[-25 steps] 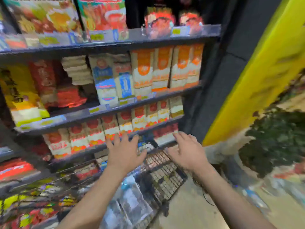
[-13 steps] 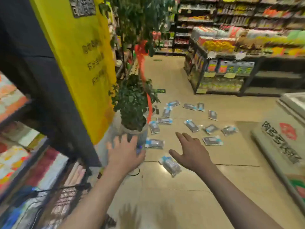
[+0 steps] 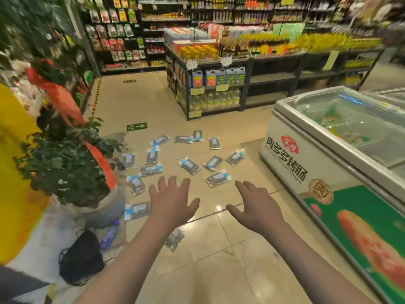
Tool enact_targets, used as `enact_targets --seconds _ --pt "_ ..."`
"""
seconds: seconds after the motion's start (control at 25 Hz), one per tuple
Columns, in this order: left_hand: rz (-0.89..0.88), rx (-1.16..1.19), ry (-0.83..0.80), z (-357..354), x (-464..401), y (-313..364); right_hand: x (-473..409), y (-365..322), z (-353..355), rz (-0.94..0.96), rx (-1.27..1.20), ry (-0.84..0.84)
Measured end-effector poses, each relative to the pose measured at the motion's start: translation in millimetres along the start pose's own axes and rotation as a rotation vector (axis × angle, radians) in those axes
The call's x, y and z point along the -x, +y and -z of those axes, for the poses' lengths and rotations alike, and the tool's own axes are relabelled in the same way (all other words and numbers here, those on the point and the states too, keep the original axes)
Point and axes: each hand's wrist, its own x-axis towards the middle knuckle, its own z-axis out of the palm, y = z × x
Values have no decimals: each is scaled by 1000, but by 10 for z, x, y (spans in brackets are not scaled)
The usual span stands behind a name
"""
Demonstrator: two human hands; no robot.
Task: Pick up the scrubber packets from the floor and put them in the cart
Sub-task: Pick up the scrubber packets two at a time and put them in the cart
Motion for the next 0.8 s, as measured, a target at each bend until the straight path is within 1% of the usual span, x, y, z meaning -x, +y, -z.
enact_targets --seconds 0.16,0.28,0.52,0.68,0.8 --pt "2 20 -33 2 -682 570 -572 563 160 -26 -22 -11" --pt "22 0 -42 3 -1150 713 -1017 783 213 -31 -28 -14" --pt "25 16 -88 -131 -2493 695 -2337 1010 152 -20 -17 -63" --pt "4 58 -78 -236 -3603 530 -3433 1153 170 -38 22 -66" --pt "-2 87 -72 -180 -4490 364 -4325 1173 302 -46 42 -58"
